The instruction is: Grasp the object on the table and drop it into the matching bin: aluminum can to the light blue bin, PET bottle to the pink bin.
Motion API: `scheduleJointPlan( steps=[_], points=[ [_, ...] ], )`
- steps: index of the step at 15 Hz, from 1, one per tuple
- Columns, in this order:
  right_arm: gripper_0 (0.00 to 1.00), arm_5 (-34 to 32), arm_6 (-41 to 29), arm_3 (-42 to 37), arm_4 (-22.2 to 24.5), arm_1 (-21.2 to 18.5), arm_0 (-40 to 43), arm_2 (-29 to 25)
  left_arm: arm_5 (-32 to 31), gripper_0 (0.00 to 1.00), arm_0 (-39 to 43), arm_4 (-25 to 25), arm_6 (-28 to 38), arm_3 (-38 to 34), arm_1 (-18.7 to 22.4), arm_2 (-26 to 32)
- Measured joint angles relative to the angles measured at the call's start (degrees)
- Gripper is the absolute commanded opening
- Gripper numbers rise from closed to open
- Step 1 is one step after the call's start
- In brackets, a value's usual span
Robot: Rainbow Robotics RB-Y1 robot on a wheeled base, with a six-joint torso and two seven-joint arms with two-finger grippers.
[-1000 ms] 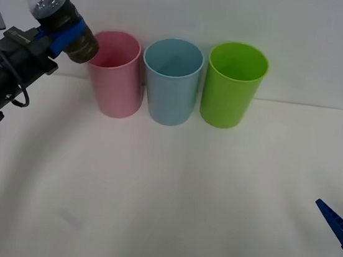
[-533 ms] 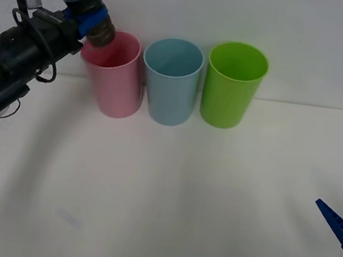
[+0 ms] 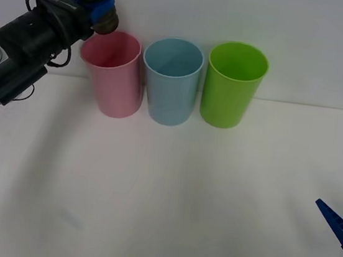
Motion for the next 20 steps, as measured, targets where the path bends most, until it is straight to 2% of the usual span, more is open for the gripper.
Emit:
scheduleJointPlan(
  steps=[5,6,7,8,15,20],
  points=[
    [1.00,0.00,0.00,0.00,0.00,0.00,0.00,0.00,0.52,0.03,-0.30,-1.47,-0.81,-0.02,-1.26,0.01],
    [1.00,0.00,0.00,0.00,0.00,0.00,0.00,0.00,0.52,0.16,-0.33,-1.47,-0.91,-0.03,-1.29,0.01],
    [1.00,0.00,0.00,0.00,0.00,0.00,0.00,0.00,0.58,0.50,-0.30,-1.48,-0.99,0.00,-1.28,0.01],
    [1.00,0.00,0.00,0.00,0.00,0.00,0.00,0.00,0.77,1.00,-0.29,-1.44,-1.09,0.01,-1.32,0.05],
    [1.00,0.00,0.00,0.00,0.00,0.00,0.00,0.00,0.65,1.00,-0.18,0.02,-1.16,0.01,-1.41,0.07],
    [1.00,0.00,0.00,0.00,0.00,0.00,0.00,0.00,-3.23,1.00,3.12,5.70,-1.66,-1.00,0.42,0.26]
  ],
)
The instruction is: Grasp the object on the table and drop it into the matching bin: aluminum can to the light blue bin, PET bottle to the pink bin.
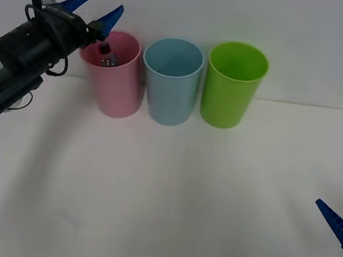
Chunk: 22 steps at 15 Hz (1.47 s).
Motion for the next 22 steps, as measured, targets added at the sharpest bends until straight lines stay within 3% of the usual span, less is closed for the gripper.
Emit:
scheduleJointPlan(
  steps=[7,11,16,22],
  points=[
    [1.00,0.00,0.00,0.00,0.00,0.00,0.00,0.00,-4.55,1.00,14.38,9.29,-0.34,-9.96,5.25,3.13],
    [1.00,0.00,0.00,0.00,0.00,0.00,0.00,0.00,-13.32,1.00,21.63,9.71,-1.10,-10.67,5.99,9.55],
    [1.00,0.00,0.00,0.00,0.00,0.00,0.00,0.00,-21.74,1.00,29.49,11.18,-2.18,-10.93,9.19,13.37],
    [1.00,0.00,0.00,0.00,0.00,0.00,0.00,0.00,-31.48,1.00,37.86,11.27,-4.22,-11.21,9.88,18.32]
  ],
)
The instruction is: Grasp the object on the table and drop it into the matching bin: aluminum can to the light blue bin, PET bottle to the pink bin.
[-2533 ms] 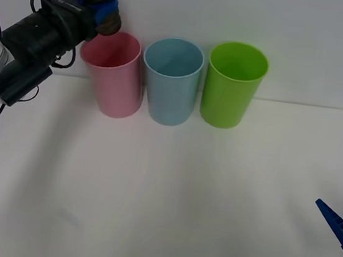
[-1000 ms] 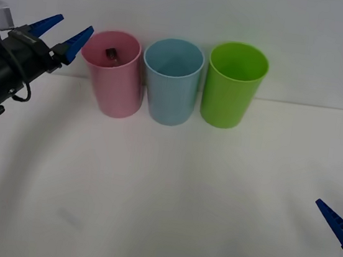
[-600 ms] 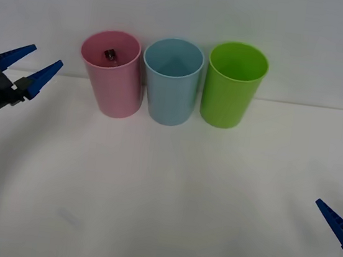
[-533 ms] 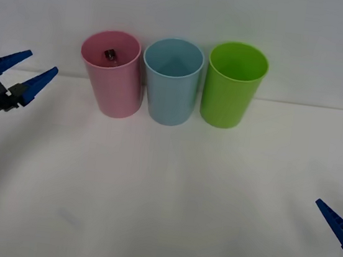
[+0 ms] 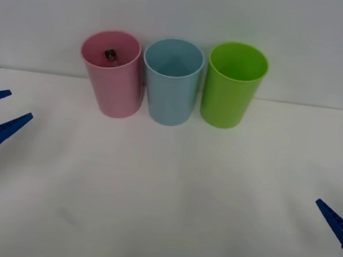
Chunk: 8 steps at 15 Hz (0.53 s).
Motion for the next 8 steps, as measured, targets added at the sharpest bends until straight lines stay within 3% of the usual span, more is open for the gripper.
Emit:
scheduleJointPlan(
  steps=[8],
  points=[
    [1.00,0.00,0.00,0.00,0.00,0.00,0.00,0.00,-6.91,1.00,13.64,0.37,-4.16,-6.37,-0.02,5.13]
  ],
)
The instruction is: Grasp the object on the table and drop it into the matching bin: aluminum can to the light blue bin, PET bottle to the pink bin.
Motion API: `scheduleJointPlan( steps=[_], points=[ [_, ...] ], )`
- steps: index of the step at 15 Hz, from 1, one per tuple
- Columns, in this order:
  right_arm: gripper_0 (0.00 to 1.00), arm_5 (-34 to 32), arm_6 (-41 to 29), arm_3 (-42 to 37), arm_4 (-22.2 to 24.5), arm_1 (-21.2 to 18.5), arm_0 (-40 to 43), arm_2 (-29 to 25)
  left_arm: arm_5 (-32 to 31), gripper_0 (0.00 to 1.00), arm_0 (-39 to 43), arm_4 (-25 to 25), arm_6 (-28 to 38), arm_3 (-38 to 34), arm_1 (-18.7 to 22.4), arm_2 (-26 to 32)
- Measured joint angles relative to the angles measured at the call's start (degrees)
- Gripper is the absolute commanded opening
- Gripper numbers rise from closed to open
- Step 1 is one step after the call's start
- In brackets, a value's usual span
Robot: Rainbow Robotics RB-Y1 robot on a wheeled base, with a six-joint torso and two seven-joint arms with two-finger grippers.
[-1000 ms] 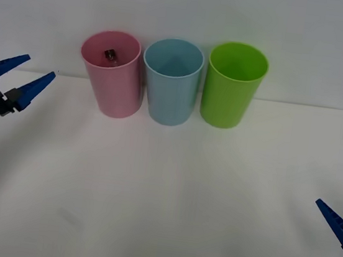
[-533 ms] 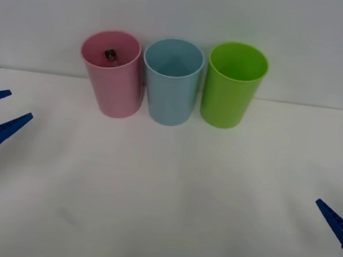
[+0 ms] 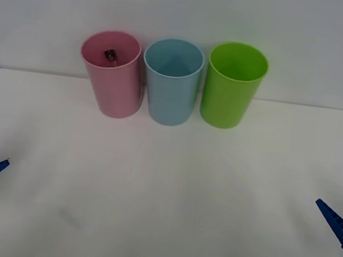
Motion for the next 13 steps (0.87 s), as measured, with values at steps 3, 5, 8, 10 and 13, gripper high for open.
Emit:
scheduleJointPlan(
  steps=[3,5,8,10,13],
  points=[
    [1.00,0.00,0.00,0.00,0.00,0.00,0.00,0.00,-1.16,1.00,3.04,0.50,-3.94,-0.38,0.01,-0.14],
    [1.00,0.00,0.00,0.00,0.00,0.00,0.00,0.00,-1.76,1.00,4.53,0.52,-4.84,-1.05,0.00,-0.21],
    [1.00,0.00,0.00,0.00,0.00,0.00,0.00,0.00,-2.16,1.00,5.73,0.74,-4.94,-1.97,0.00,-0.70],
    [1.00,0.00,0.00,0.00,0.00,0.00,0.00,0.00,-2.17,1.00,5.74,1.08,-4.74,-1.99,0.00,-1.60],
    [1.00,0.00,0.00,0.00,0.00,0.00,0.00,0.00,-2.03,1.00,5.68,1.23,-4.57,-1.99,0.00,-2.06]
  ],
)
